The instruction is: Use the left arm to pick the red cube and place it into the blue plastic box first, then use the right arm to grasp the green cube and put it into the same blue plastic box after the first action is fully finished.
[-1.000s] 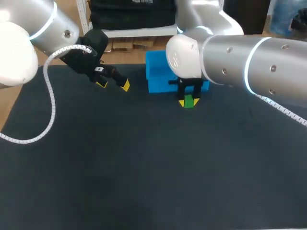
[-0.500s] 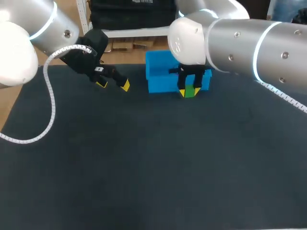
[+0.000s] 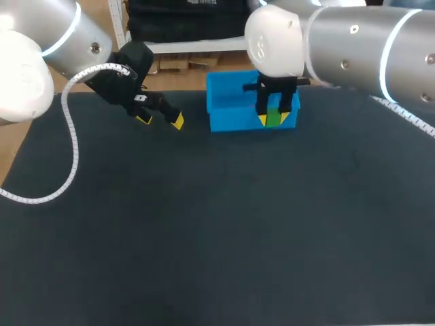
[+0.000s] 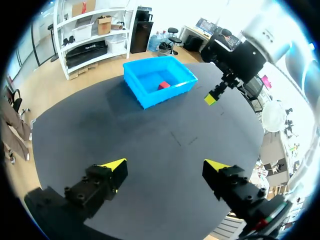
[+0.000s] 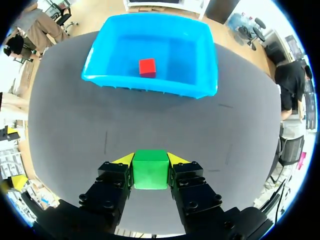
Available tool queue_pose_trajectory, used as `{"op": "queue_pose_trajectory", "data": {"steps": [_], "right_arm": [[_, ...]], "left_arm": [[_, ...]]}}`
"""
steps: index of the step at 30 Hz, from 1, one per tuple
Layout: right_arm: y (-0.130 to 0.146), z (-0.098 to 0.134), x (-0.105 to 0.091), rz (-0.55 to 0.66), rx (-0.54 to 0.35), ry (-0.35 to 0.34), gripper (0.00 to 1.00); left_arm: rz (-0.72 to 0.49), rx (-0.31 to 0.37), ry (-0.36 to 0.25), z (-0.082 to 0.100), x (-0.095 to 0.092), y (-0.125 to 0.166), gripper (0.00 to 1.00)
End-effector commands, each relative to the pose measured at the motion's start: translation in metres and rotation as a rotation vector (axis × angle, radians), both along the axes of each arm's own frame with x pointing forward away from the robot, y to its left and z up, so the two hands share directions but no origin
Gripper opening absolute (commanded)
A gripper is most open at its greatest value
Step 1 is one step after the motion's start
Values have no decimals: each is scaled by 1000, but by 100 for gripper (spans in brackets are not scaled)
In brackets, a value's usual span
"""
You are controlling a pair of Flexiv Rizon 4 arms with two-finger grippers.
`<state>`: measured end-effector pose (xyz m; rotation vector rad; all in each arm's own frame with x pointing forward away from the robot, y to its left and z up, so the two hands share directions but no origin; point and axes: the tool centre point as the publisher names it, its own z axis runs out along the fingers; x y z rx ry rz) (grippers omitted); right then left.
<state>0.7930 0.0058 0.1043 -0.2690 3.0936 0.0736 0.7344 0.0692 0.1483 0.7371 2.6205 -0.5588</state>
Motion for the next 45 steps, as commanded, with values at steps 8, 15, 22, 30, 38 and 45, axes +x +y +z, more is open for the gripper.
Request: {"op": "queue_pose_trajectory", "data": {"steps": [8,15,22,30,38,45], "right_arm": [[-10,25,-10,0,21,-87,0],[-11,39,-6,11,28,-114,0],[-9,53,1,26,33,-145,0],[-7,70,12,41,32,-181,0],[-8,90,27,47,29,-226,0],[-10,99,38,46,25,-251,0]], "left_arm": [[1,-1,-1,0,0,0,100],[1,-1,-1,0,0,0,100],[1,-1,-1,0,0,0,100],[1,-1,-1,0,0,0,100],[1,-1,-1,0,0,0,100],[1,-1,-1,0,0,0,100]]}}
